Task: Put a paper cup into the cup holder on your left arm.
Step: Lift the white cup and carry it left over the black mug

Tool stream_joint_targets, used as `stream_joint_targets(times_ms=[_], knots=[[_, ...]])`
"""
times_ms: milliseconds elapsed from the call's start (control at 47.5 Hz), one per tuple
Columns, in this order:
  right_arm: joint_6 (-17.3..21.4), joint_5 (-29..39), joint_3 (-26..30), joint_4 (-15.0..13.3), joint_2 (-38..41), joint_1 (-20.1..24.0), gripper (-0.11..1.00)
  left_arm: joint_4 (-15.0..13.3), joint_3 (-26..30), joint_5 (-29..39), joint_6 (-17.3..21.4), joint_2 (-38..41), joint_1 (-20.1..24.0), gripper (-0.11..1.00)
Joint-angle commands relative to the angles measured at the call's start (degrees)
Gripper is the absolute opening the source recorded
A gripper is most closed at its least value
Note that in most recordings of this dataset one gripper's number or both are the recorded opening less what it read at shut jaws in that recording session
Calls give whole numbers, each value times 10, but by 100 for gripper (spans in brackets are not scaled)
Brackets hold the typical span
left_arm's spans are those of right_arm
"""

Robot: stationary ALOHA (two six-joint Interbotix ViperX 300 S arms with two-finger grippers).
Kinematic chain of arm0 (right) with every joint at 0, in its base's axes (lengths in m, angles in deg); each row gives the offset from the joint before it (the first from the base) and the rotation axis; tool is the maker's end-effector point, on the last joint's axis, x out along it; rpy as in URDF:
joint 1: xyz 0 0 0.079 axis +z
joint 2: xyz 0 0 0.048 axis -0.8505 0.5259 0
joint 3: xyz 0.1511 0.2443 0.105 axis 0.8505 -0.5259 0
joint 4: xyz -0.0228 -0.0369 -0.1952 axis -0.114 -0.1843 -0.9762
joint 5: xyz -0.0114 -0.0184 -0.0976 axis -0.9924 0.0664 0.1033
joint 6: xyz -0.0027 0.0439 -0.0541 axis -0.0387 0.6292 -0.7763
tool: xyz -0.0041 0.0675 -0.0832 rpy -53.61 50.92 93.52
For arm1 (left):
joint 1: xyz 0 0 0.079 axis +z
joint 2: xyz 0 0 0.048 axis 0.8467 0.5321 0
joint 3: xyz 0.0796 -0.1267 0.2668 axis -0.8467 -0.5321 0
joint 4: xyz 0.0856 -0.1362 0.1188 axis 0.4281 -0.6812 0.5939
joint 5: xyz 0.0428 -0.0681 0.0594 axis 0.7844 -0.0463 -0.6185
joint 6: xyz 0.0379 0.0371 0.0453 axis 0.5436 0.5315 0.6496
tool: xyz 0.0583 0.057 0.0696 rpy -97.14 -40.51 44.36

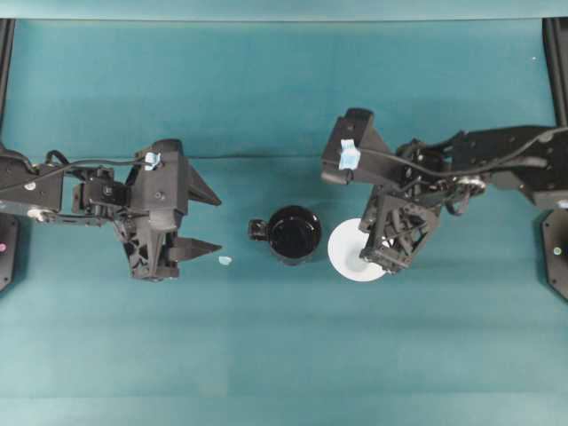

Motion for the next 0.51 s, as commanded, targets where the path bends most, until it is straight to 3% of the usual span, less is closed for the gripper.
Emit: stream_joint_targets(times_ms=[0, 274, 485], knots=[[7, 24, 34, 6, -15, 2, -2, 1, 11, -5, -1, -3, 0, 83], [7, 77, 138, 12, -6, 0, -2, 1, 11, -5, -2, -3, -4, 83], [7, 76, 166, 7, 19, -4, -2, 2, 11, -5, -2, -3, -4, 82]])
